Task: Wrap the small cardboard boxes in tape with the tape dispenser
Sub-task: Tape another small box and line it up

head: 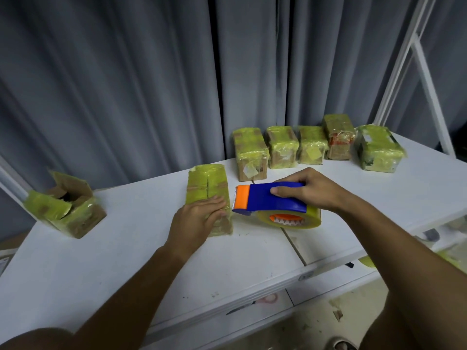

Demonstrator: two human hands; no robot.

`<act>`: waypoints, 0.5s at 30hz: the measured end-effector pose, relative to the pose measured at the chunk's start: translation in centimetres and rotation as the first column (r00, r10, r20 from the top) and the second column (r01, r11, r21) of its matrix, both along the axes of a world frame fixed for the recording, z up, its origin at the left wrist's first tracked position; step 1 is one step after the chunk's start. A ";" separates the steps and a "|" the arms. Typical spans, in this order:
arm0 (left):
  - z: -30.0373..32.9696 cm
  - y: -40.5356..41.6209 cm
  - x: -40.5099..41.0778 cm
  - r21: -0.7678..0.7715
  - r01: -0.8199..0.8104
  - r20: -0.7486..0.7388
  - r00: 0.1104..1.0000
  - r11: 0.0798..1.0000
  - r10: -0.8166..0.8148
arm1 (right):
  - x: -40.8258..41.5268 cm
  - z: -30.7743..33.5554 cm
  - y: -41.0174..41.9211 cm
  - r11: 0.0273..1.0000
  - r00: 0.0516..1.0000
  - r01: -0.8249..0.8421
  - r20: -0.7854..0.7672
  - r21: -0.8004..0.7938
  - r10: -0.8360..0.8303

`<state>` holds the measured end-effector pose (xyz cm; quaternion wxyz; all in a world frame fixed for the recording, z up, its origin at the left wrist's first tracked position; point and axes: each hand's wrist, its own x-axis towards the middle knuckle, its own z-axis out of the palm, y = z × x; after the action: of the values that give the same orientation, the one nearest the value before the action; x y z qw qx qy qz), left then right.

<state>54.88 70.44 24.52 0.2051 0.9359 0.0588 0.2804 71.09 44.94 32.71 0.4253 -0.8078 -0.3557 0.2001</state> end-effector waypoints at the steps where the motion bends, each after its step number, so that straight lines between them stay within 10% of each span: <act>1: 0.0 0.0 0.0 0.000 -0.001 0.011 1.000 1.000 0.001 | 0.1 0.2 -0.5 1.000 1.000 -0.004 0.001 -0.002 0.004; 15: 0.5 -1.0 0.5 -0.068 -0.061 0.009 0.998 0.996 0.062 | -2.5 -0.6 1.6 0.947 0.958 0.112 0.287 -0.300 -0.022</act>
<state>55.41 69.46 24.97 0.2283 0.9245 0.0961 0.2897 68.63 46.53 32.09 0.2437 -0.8969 -0.3480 0.1232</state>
